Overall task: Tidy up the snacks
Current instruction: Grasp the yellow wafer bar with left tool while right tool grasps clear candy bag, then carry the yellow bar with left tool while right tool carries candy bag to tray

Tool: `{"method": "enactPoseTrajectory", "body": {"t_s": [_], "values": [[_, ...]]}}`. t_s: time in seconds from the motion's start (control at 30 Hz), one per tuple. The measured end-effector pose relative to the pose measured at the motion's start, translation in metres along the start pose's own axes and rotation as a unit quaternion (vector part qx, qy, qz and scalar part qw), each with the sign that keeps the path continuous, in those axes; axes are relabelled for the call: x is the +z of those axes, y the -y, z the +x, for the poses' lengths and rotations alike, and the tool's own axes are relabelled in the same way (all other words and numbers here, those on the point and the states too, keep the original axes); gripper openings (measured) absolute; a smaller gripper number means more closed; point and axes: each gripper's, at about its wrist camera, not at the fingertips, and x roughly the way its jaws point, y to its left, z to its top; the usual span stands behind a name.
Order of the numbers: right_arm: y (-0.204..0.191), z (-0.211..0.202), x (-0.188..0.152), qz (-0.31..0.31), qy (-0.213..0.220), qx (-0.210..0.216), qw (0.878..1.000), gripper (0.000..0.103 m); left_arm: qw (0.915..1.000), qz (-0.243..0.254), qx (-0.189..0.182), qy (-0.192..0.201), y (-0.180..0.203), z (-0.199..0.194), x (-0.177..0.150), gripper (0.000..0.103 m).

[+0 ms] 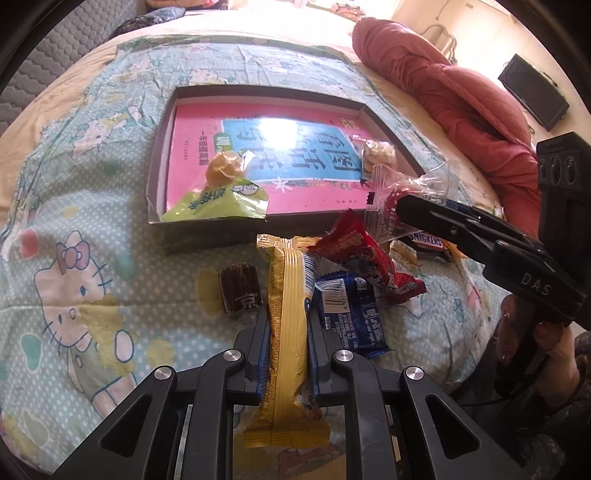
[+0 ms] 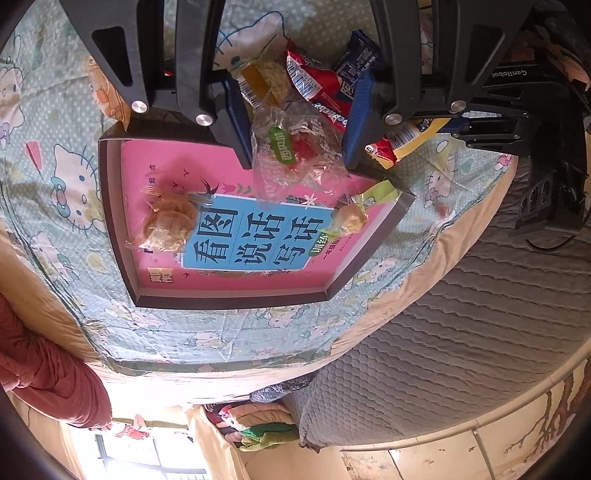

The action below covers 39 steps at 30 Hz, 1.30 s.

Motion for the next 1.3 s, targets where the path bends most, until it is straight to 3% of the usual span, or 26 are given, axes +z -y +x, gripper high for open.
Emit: {"method": "enactPoseTrajectory", "body": {"t_s": [0.57, 0.93, 1.3], "values": [[0.013, -0.02, 0.009, 0.025, 0.038, 0.016, 0.999, 0.048, 0.997, -0.017, 0.005, 0.075, 0.008, -0.039, 0.015, 0.017], [0.027, -0.033, 0.019, 0.045, 0.065, 0.01, 0.997, 0.048, 0.9938, -0.02, 0.015, 0.108, 0.008, -0.036, 0.041, 0.017], [0.046, -0.036, 0.024, 0.07, 0.081, -0.017, 0.994, 0.048, 0.9893, 0.011, 0.026, 0.143, 0.015, -0.027, 0.065, 0.017]]}}
